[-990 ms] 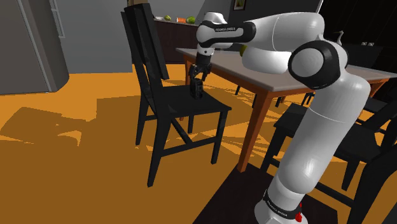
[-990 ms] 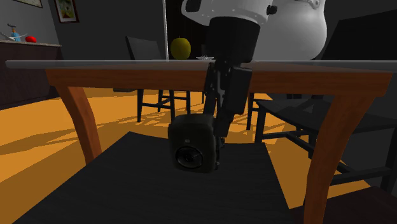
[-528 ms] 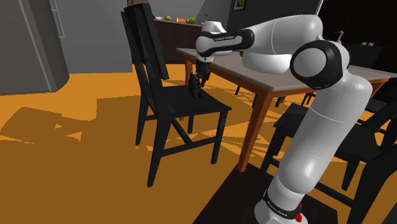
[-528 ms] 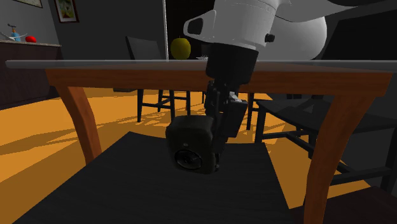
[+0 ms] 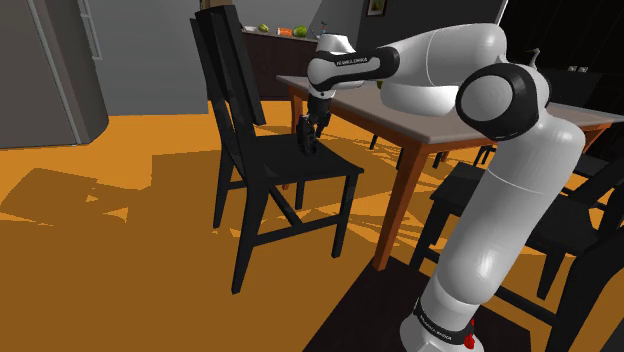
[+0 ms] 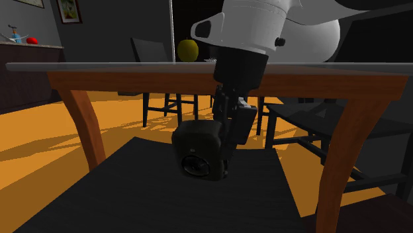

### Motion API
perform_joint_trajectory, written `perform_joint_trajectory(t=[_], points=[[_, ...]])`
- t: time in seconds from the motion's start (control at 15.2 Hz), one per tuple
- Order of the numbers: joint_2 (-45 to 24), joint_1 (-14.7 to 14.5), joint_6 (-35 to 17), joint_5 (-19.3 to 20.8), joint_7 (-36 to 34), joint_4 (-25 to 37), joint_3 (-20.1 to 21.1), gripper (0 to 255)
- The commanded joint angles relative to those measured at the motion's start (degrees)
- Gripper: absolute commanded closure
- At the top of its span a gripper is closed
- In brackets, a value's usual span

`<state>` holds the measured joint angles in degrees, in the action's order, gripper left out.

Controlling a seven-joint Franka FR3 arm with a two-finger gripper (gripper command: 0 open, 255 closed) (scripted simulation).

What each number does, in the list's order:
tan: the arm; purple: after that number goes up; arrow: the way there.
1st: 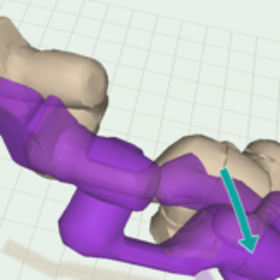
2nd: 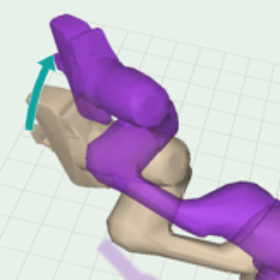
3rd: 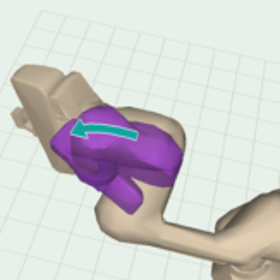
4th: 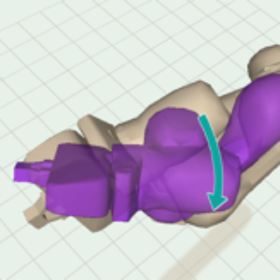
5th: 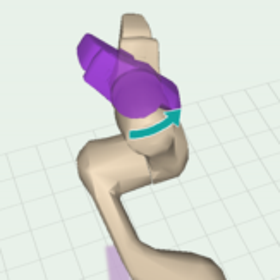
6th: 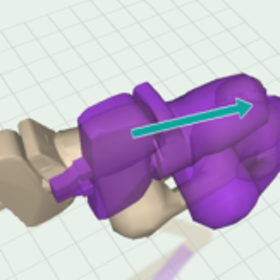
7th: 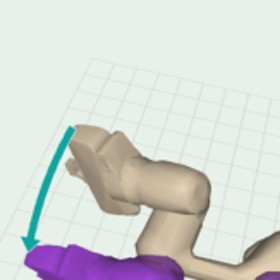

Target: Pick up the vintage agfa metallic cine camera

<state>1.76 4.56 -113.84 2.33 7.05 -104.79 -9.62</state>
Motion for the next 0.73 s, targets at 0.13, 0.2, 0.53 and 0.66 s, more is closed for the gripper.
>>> perform_joint_trajectory(t=[0.13,0.2,0.53,0.66], points=[[-0.6,0.8,3.1,-0.2,0.8,2.2,-0.7,255],[-0.6,0.9,3.9,-0.2,0.8,3.0,-0.7,255],[-0.9,1.1,7.8,-0.3,0.9,7.2,-0.5,255],[-1.1,1.1,9.4,-0.3,1.0,9.0,-0.4,255]])
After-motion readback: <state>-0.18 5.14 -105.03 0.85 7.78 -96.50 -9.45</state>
